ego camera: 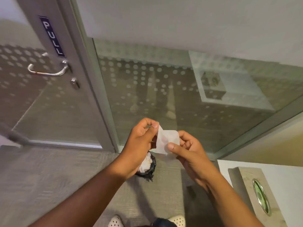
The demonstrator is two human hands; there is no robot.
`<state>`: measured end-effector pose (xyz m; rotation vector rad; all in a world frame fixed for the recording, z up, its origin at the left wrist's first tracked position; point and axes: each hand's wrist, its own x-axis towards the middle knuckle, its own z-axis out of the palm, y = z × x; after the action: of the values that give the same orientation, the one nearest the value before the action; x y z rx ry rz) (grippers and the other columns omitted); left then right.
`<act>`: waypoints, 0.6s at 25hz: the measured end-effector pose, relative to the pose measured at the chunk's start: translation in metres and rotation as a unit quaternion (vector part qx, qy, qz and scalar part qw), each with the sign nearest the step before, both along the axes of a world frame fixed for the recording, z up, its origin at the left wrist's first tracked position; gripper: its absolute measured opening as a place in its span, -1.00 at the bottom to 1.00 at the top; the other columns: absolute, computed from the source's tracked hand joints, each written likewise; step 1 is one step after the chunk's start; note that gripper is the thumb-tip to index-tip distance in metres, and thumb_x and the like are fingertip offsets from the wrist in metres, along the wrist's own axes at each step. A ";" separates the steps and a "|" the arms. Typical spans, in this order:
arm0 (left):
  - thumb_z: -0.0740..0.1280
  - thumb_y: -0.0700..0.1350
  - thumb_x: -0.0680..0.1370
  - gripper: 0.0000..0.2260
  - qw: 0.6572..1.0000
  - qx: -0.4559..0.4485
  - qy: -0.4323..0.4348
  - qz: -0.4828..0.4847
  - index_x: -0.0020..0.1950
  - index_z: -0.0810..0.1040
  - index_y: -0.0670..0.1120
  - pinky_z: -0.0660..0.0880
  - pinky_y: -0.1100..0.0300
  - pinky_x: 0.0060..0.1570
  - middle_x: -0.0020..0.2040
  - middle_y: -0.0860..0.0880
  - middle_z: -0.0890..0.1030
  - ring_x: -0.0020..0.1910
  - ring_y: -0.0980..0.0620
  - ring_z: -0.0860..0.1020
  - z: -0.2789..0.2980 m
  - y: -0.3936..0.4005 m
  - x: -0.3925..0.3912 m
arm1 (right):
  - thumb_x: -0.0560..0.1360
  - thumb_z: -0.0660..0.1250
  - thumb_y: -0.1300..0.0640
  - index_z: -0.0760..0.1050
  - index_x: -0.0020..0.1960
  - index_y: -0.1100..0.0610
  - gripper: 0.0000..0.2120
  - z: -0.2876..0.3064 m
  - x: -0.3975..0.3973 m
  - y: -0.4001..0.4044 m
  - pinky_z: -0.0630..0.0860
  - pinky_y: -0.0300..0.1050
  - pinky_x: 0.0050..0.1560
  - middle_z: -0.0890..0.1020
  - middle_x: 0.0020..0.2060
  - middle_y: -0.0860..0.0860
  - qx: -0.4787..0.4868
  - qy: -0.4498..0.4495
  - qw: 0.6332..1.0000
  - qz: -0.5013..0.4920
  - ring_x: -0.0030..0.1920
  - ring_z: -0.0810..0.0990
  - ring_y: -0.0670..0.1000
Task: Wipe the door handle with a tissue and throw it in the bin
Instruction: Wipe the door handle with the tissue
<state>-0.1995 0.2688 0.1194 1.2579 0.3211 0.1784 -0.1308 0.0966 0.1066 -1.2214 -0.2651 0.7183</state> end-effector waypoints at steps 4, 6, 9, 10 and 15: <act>0.36 -0.03 0.71 -0.81 0.995 0.078 -0.027 0.064 -0.11 0.56 0.09 0.47 0.24 -0.25 -0.28 0.14 0.60 -0.29 0.16 0.52 0.014 0.047 -0.039 | 0.29 0.65 0.21 0.52 0.03 0.21 -0.58 0.010 -0.033 0.076 0.69 -0.09 -0.16 0.77 -0.13 0.12 -0.014 -0.049 0.998 0.023 -0.16 0.75 0.05; 0.34 0.04 0.65 -0.86 0.989 0.103 -0.040 0.101 -0.09 0.55 0.06 0.45 0.18 -0.22 -0.27 0.13 0.60 -0.28 0.16 0.52 0.018 0.073 -0.057 | 0.30 0.65 0.22 0.50 0.07 0.22 -0.54 0.016 -0.045 0.110 0.69 -0.07 -0.15 0.77 -0.12 0.14 -0.006 -0.049 0.998 0.042 -0.16 0.75 0.07; 0.33 0.04 0.65 -0.85 0.975 0.135 -0.054 0.166 -0.07 0.54 0.03 0.41 0.20 -0.23 -0.29 0.15 0.57 -0.30 0.20 0.48 0.020 0.105 -0.074 | 0.33 0.63 0.23 0.48 0.08 0.17 -0.56 0.022 -0.053 0.149 0.71 0.06 -0.09 0.78 -0.04 0.25 -0.006 -0.067 0.995 0.073 -0.09 0.77 0.18; 0.33 0.04 0.65 -0.86 0.972 0.133 -0.054 0.189 -0.07 0.55 0.03 0.42 0.21 -0.22 -0.28 0.15 0.57 -0.29 0.20 0.49 0.019 0.115 -0.078 | 0.35 0.62 0.24 0.48 0.09 0.15 -0.58 0.022 -0.053 0.161 0.71 0.10 -0.07 0.77 0.00 0.28 -0.009 -0.077 0.993 0.086 -0.07 0.77 0.21; 0.34 -0.01 0.71 -0.83 0.956 0.103 -0.031 0.271 -0.05 0.57 0.00 0.48 0.11 -0.16 -0.21 0.03 0.59 -0.21 0.07 0.53 0.019 0.159 -0.080 | 0.36 0.41 0.33 0.48 0.19 0.08 -0.57 0.020 -0.035 0.211 0.67 -0.01 -0.32 0.74 -0.12 0.17 -0.022 -0.092 0.991 0.092 -0.28 0.68 0.11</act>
<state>-0.2792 0.4277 0.1382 1.3415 0.6026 0.7364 -0.1653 0.3077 0.1263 -1.3186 -0.5222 0.7755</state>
